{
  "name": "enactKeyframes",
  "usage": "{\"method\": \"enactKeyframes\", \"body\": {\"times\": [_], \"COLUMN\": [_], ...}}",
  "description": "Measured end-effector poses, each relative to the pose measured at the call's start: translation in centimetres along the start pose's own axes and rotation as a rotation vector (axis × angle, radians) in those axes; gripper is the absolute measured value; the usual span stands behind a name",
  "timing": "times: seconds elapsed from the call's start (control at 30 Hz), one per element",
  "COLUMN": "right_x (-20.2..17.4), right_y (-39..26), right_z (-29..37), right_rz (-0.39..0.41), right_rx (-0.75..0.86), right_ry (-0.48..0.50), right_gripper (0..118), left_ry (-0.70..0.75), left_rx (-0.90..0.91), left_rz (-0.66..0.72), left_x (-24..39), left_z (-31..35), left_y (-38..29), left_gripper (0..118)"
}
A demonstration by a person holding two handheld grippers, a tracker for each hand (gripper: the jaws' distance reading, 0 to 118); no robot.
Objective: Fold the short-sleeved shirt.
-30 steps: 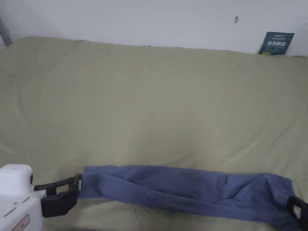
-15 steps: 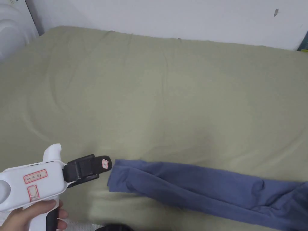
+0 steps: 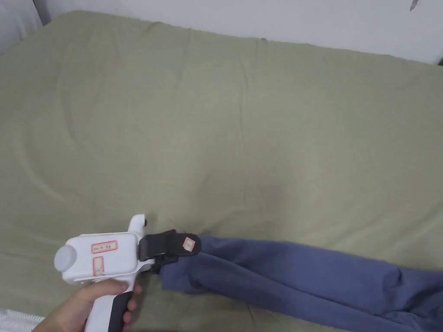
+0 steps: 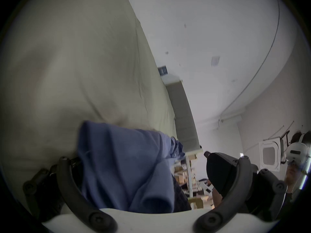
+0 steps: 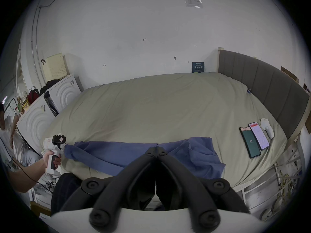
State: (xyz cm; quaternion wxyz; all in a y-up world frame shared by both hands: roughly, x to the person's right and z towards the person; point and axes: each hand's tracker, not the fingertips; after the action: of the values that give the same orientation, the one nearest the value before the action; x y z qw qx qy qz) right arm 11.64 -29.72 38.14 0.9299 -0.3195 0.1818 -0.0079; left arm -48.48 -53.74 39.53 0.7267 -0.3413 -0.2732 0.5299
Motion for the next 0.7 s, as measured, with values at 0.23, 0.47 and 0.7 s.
{"method": "enactKeyframes", "body": {"times": [0.23,0.47,0.7], "right_x": [-1.6,-1.5,-0.9], "right_y": [0.8,0.9,0.1], "right_z": [-0.7,-0.9,0.8], "right_rz": [0.015,0.012,0.013], "right_rx": [-0.003,0.001,0.051], "right_ry": [0.034,0.059,0.093], "right_gripper": [0,0,0], "left_ry": [0.495,0.516,0.918], "left_rx": [-0.199,-0.019,0.128], "left_rz": [-0.118,-0.101,-0.211], "left_x": [1.4,7.3,13.1], "left_z": [-2.1,-0.9,3.6], "left_y": [0.6,-0.7,-0.6], "left_gripper": [8,8,8]}}
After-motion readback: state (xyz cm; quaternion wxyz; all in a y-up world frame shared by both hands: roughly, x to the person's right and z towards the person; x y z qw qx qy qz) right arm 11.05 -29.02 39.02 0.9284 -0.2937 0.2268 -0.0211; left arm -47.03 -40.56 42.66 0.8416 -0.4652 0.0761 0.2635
